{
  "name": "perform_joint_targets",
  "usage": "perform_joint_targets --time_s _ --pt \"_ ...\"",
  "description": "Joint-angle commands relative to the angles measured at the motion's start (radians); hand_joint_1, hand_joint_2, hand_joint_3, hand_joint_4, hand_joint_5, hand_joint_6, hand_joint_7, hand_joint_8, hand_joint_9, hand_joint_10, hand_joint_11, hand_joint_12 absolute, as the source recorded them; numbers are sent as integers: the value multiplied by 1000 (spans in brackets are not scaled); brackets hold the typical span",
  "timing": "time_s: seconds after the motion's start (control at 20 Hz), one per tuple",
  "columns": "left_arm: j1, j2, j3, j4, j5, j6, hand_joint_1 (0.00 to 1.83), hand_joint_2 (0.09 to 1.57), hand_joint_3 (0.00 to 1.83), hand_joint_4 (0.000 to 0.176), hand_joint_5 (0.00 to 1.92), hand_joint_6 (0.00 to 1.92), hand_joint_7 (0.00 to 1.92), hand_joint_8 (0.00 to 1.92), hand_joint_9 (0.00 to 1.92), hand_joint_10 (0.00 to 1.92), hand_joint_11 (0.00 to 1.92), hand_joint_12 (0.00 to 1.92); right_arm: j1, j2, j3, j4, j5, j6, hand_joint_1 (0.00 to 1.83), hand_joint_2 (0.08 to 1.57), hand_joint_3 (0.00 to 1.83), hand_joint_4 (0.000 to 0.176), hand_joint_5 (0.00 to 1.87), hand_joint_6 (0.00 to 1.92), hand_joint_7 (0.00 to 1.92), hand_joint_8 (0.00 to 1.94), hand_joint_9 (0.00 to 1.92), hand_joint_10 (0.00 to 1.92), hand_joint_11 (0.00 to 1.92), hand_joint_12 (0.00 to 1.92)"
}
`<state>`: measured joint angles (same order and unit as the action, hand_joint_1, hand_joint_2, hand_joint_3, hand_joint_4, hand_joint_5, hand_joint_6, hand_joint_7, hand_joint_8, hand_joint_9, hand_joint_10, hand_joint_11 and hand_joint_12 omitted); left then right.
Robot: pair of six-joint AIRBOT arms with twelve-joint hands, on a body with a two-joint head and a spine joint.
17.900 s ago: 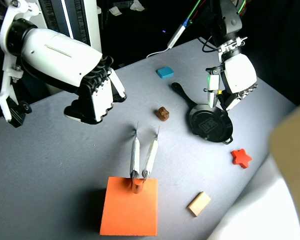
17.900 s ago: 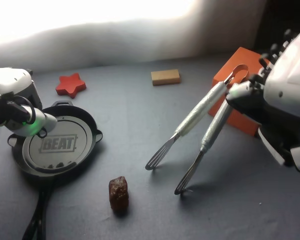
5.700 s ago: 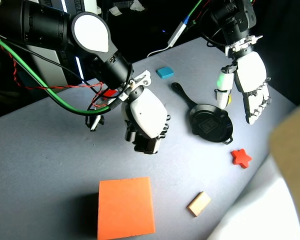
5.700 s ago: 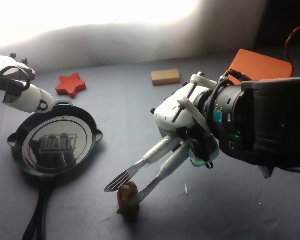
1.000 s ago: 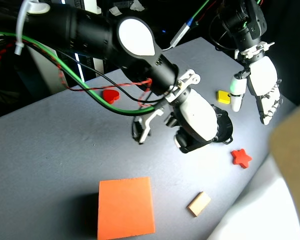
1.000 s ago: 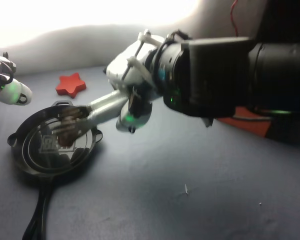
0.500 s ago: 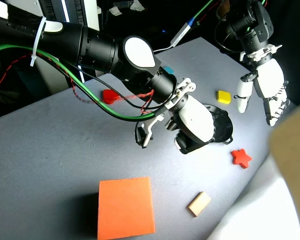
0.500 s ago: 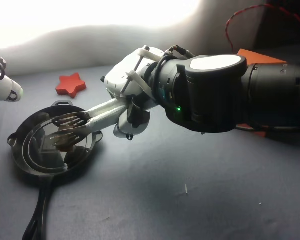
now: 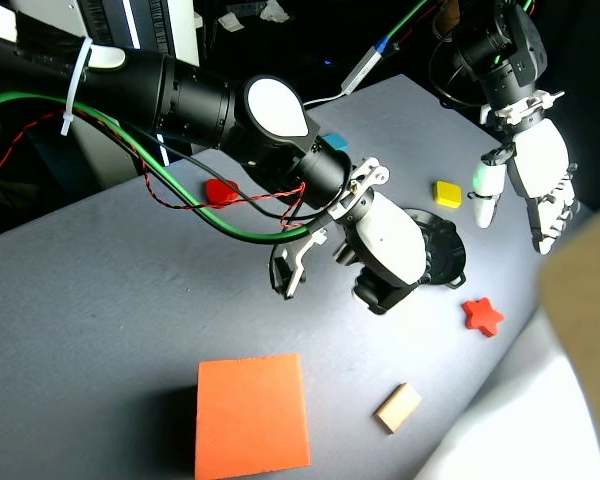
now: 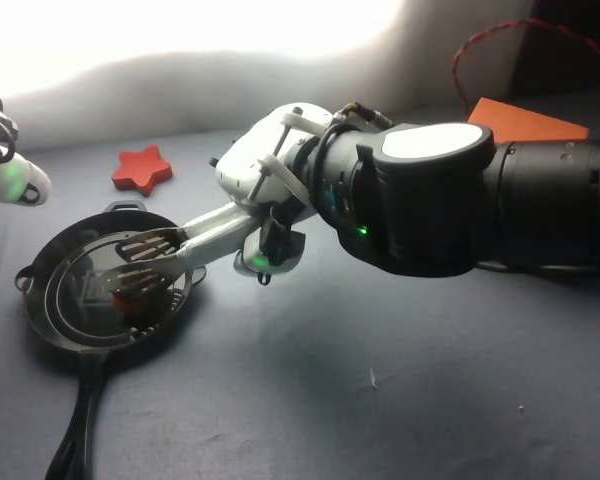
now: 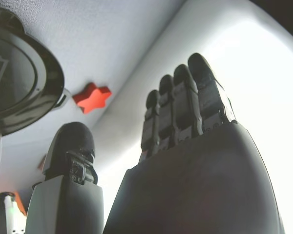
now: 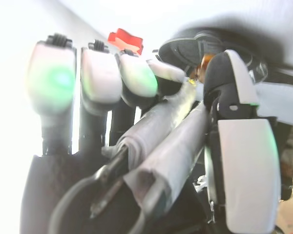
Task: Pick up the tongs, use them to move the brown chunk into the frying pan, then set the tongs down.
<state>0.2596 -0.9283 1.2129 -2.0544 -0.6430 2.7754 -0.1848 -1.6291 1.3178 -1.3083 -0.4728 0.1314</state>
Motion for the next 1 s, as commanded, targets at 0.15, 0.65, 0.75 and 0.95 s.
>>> perform_joint_targets --time_s 0.15,0.65,0.75,0.95 --pt "-16 9 -2 53 -7 5 343 1337 2 17 101 2 139 1 141 7 0 361 14 8 0 -48 11 4 531 1539 1 0 788 1356 973 1740 958 1921 838 1921" --pt "-17 9 -7 53 -11 5 390 1329 0 18 103 2 159 1 168 6 0 430 67 29 -12 -48 34 -2 994 1356 0 0 596 1587 943 1122 835 1325 681 1768" --pt "-17 10 -10 53 -11 5 435 1321 0 14 119 7 172 4 168 5 0 444 75 46 -35 -48 15 -3 985 1363 1 0 582 1605 916 1086 800 1311 642 1767" --pt "-18 18 -30 53 -10 8 426 1319 0 11 135 7 167 0 175 3 0 470 97 140 -160 -50 16 -39 981 1367 3 0 574 1614 904 1024 783 1302 646 1755"
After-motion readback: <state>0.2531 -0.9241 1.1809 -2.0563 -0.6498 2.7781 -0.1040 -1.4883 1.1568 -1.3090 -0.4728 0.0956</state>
